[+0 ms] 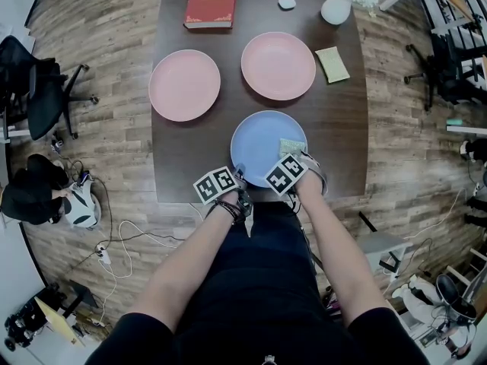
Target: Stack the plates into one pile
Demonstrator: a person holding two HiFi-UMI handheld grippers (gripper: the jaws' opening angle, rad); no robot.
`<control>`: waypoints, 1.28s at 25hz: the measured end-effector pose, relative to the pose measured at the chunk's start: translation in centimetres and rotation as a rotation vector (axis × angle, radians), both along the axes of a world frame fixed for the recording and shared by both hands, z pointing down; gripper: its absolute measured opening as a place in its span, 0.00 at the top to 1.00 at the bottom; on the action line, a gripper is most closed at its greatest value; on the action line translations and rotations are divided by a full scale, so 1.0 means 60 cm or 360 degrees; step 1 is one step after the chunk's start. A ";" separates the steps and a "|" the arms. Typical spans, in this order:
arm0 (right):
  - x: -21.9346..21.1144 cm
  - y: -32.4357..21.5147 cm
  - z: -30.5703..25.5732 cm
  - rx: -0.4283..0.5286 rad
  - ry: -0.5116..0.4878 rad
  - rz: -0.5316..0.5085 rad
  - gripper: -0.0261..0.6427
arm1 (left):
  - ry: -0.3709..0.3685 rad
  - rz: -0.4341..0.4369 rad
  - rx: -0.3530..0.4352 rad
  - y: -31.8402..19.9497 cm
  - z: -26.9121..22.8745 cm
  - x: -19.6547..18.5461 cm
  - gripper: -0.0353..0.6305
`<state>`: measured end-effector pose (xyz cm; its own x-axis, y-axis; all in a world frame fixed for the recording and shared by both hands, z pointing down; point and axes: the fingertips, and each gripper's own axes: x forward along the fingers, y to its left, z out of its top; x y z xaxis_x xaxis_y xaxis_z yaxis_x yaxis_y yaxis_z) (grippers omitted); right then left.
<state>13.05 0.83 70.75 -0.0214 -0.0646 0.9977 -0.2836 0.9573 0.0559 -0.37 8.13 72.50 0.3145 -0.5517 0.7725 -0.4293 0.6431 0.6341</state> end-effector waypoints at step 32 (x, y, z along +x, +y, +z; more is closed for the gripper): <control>-0.043 0.009 -0.003 -0.0192 -0.0328 0.0107 0.84 | 0.0064 0.0096 0.0018 0.003 0.001 0.005 0.93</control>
